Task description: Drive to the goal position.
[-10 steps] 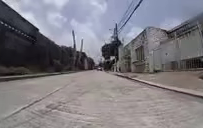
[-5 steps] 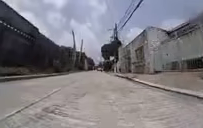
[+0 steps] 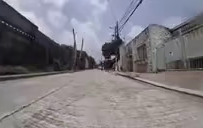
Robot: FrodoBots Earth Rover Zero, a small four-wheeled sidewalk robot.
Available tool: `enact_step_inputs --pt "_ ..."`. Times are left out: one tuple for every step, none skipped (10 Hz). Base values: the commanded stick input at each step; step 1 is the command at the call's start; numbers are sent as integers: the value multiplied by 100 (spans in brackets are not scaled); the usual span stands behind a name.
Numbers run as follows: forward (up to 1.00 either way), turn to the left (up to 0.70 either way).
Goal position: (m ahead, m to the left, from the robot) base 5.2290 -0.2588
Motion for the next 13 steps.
enact_step_inputs --pt "50 1" --pt "50 1" --pt "50 1" --pt "50 1" --pt "50 1" --pt "50 1" --pt "50 1" --pt "50 1" --pt "50 1" --pt "50 1" --pt "50 1" --pt "50 1" --pt "50 1"
